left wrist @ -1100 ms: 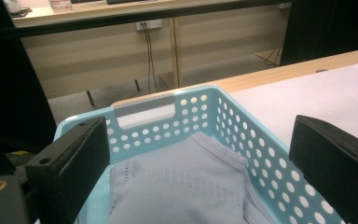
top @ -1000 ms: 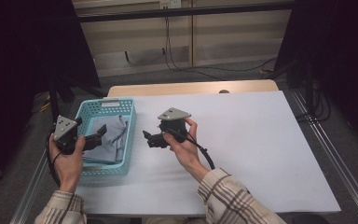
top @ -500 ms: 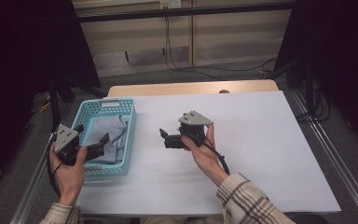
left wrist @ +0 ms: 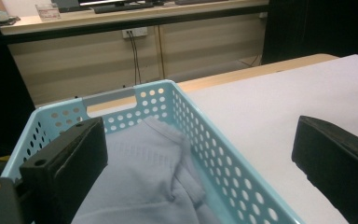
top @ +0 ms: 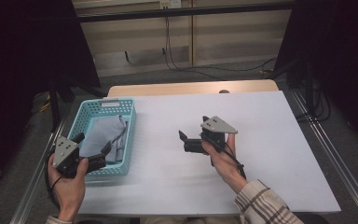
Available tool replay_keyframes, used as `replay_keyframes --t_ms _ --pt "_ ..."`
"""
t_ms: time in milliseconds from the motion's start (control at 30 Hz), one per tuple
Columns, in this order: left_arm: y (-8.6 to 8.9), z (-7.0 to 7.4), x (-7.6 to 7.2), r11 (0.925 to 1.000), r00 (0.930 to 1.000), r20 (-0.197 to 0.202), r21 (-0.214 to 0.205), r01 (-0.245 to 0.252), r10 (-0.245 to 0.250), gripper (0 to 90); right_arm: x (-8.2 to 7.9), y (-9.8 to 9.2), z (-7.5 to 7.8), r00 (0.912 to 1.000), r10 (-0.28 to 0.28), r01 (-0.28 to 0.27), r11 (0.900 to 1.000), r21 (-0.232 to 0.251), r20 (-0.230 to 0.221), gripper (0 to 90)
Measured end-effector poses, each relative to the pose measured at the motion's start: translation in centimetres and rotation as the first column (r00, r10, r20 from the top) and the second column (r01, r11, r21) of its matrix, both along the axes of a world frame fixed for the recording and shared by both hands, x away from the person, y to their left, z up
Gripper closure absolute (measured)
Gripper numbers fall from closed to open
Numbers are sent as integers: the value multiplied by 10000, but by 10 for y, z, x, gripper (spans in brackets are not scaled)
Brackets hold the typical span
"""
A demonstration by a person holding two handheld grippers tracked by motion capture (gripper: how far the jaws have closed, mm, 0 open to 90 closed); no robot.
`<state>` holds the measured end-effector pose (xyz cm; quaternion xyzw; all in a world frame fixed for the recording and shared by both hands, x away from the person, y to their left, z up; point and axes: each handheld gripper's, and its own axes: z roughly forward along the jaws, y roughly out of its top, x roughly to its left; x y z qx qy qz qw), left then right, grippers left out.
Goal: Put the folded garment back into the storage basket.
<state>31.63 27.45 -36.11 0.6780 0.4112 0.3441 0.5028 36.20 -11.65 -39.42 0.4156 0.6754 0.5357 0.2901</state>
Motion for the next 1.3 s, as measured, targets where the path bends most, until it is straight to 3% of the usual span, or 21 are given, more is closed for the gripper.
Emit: replay_keyframes --t_ms 67,100,433,533,700,800,900,1000,1100,1167,1300 --pt "-2 0 -3 10000 9999 104 -13 -44 44 32 -3 -8 1 9999 -147 147 9999 -28 80 24" --pt "-3 0 -3 9997 9999 124 -213 -77 80 29 -5 -12 1 9997 -200 200 9998 28 101 25" --pt "-26 -20 3 9959 9992 -177 -843 340 -356 21 -26 -53 4 9968 -681 692 9973 -238 410 25" --pt "-36 -21 4 9971 9991 -23 -632 418 -420 21 -33 -69 5 9942 -961 973 9950 -231 484 28" --pt "-51 -27 -1 9959 9977 -222 -644 628 -643 21 -43 -94 5 9861 -1563 1576 9873 -197 559 33" --pt "-59 -29 -5 9931 9956 -103 -723 926 -936 21 -50 -108 4 9798 -1896 1900 9818 -10 632 32" --pt "-64 -30 -9 9921 9942 156 -653 1072 -1064 21 -60 -120 3 9760 -2071 2076 9782 -2 678 30" --pt "-66 -29 -11 9895 9919 174 -691 1270 -1261 21 -69 -131 1 9696 -2367 2377 9713 -93 618 35" --pt "-67 -29 -12 9896 9924 582 -886 1130 -1081 21 -76 -139 2 9662 -2493 2505 9681 -96 657 30" --pt "-66 -29 -13 9901 9940 607 -1022 965 -906 23 -80 -143 2 9651 -2494 2518 9676 -209 802 31" --pt "-62 -37 -17 9907 9966 413 -1130 756 -713 22 -88 -149 -5 9645 -2563 2591 9650 -402 639 30"
